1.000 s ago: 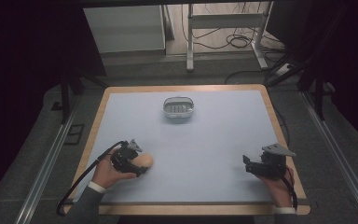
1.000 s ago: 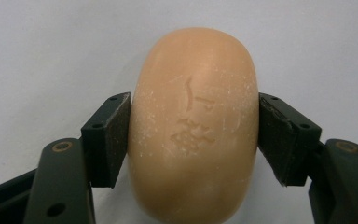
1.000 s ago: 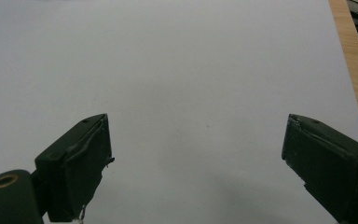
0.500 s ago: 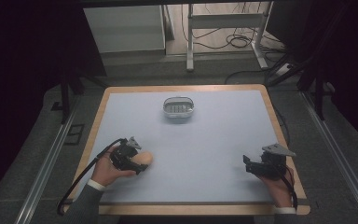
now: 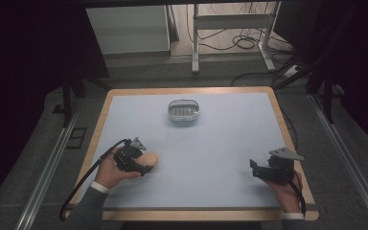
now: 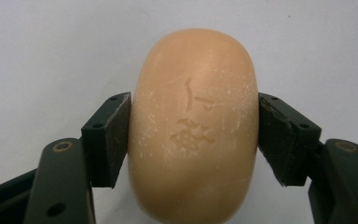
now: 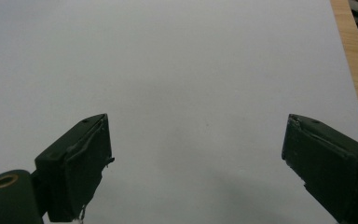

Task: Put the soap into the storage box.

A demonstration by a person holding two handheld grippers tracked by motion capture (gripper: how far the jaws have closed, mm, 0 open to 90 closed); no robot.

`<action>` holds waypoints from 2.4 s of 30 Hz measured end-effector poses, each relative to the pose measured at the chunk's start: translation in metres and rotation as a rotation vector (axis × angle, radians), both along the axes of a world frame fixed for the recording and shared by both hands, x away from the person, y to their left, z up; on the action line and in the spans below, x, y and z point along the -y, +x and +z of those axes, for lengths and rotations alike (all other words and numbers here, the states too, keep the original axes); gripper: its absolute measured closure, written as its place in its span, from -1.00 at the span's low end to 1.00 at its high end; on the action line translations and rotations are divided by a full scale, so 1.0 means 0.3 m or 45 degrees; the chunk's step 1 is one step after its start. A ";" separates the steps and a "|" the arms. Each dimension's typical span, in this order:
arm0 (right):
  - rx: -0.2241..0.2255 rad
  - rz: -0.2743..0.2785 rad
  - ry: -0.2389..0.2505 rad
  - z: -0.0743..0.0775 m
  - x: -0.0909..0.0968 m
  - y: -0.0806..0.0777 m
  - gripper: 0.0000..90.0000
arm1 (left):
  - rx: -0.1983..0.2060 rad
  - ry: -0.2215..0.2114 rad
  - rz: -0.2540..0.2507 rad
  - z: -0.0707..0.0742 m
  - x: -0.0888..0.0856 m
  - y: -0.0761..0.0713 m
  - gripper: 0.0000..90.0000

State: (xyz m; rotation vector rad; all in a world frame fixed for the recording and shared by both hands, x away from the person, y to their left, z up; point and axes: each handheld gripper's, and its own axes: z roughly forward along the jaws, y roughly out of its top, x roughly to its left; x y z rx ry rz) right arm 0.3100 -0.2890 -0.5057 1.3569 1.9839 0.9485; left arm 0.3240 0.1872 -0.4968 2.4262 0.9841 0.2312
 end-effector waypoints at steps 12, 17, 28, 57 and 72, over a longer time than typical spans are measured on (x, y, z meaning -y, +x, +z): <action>-0.001 0.003 -0.003 -0.002 0.001 0.001 -0.82 | 0.005 -0.002 0.002 0.016 0.010 0.018 -0.30; -0.002 0.002 -0.008 -0.003 0.001 0.001 -0.82 | 0.011 -0.008 0.006 0.026 0.008 0.027 -0.30; -0.004 0.001 -0.016 -0.005 0.000 0.001 -0.82 | 0.023 0.005 0.005 0.033 0.020 0.046 -0.30; 0.003 -0.002 -0.019 -0.002 0.003 0.000 -0.82 | 0.073 0.002 -0.034 0.105 0.077 0.091 -0.29; 0.001 -0.006 -0.023 -0.006 0.003 0.002 -0.82 | 0.049 -0.013 -0.038 0.108 0.076 0.133 -0.29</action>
